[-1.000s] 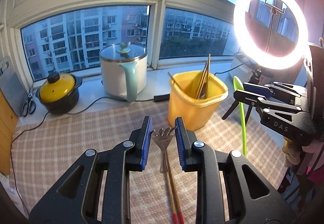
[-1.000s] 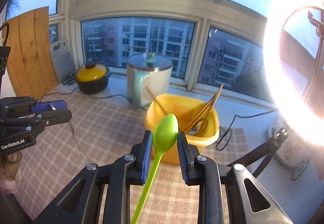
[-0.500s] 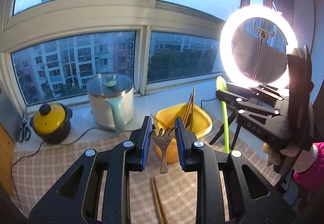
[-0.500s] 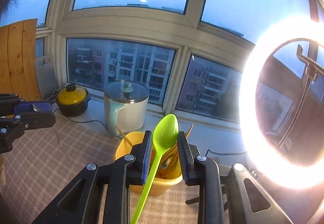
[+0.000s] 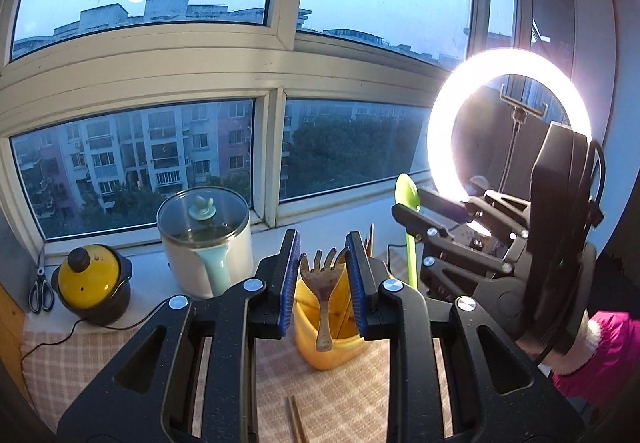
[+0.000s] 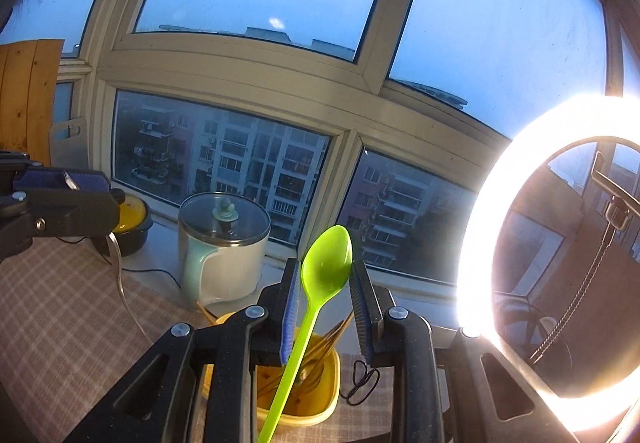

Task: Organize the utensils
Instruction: 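Lower the fork and spoon into the yellow bin and open both tools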

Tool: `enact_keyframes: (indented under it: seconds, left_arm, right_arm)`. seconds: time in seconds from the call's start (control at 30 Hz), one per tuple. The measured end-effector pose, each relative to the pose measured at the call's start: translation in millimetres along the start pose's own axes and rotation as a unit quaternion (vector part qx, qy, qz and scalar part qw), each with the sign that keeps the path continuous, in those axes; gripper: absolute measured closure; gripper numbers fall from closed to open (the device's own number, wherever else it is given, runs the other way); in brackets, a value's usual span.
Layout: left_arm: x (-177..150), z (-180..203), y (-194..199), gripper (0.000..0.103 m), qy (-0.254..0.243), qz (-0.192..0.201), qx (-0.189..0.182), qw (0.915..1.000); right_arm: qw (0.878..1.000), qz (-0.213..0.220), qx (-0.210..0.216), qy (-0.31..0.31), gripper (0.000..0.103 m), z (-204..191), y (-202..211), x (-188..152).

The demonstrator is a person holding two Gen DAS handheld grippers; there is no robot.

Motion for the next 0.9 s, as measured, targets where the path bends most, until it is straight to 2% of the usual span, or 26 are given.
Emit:
enact_keyframes:
  seconds: [0.37, 0.9]
  left_arm:
    - [4, 6, -30, 0.081, -0.001, -0.015, -0.002, 0.9999]
    - [-7, 0, -59, 0.081, 0.007, -0.04, -0.005, 0.9992]
  right_arm:
    - [0.999, 0.017, -0.033, -0.021, 0.079, 8, -19, 1]
    - [0.999, -0.009, -0.033, -0.026, 0.079, 3, -57, -12]
Point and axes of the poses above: each gripper's, at about its wrist camera, not at the fingertips, and y roughly against the way its jaws point, z to its right, x to its top, the point moved 1 cm from there along -y, roughly the way its jaws point, and after that the axes turned 2 degrees about z, right-handed, at the moved point
